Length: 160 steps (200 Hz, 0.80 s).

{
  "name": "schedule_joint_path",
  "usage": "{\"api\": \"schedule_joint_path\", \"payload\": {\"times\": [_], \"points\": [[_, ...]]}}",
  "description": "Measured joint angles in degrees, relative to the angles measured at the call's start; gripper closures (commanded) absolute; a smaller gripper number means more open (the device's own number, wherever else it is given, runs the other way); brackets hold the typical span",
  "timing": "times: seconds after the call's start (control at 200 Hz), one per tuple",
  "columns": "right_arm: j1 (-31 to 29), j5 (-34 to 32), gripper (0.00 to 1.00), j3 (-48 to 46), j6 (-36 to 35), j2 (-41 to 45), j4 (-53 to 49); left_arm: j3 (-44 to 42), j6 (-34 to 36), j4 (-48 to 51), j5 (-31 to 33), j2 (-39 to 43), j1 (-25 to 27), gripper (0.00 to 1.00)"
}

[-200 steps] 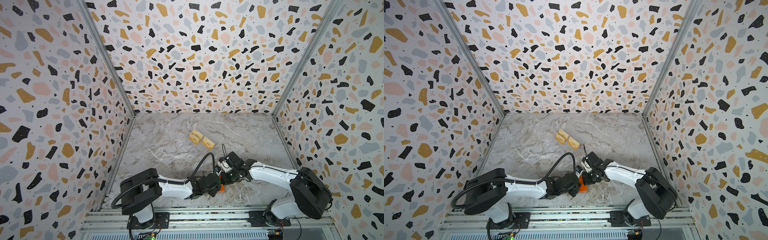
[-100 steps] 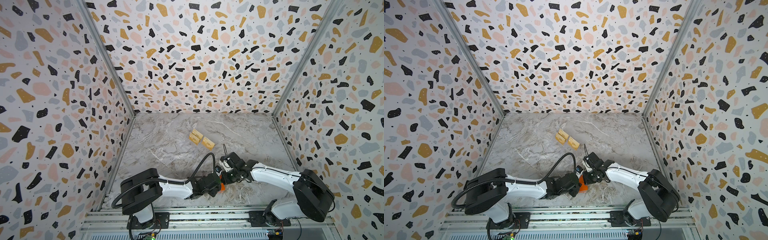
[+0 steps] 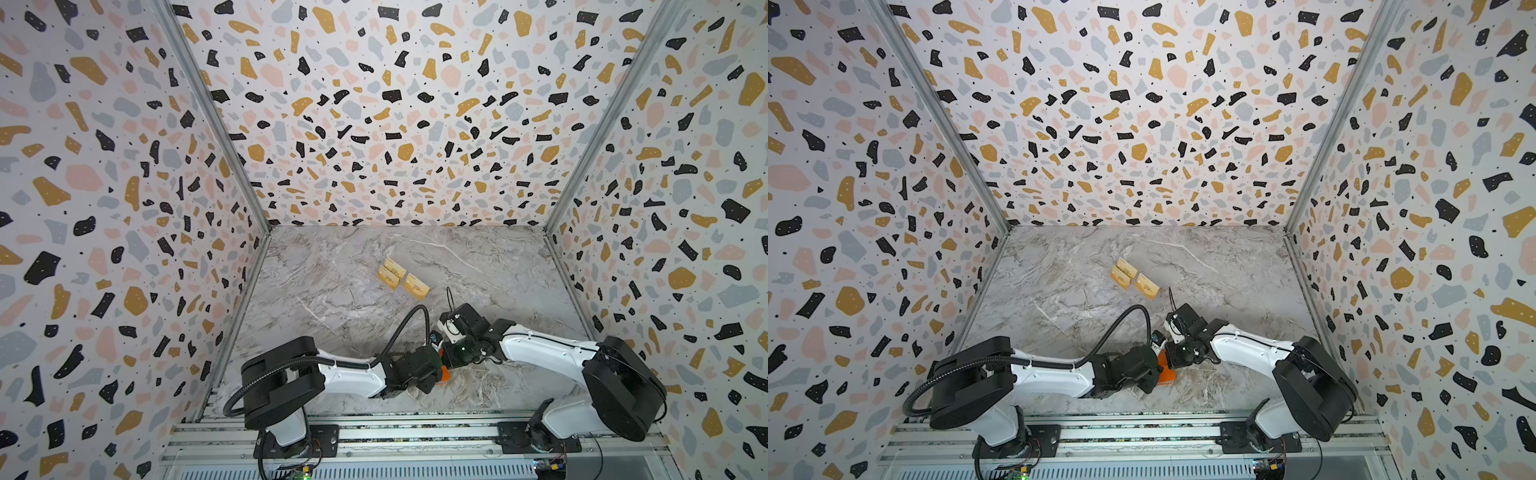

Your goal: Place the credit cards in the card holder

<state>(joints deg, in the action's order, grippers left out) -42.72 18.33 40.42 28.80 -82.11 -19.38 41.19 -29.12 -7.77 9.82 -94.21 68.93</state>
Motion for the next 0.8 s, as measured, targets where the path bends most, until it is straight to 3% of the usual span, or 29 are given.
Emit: {"api": "schedule_joint_path", "payload": {"times": [0.801], "points": [[1.1, 1.4, 1.00, -0.1, -0.5, -1.6, 1.4, 0.0, -1.5, 0.0, 0.2, 0.0, 0.0, 0.66]]}}
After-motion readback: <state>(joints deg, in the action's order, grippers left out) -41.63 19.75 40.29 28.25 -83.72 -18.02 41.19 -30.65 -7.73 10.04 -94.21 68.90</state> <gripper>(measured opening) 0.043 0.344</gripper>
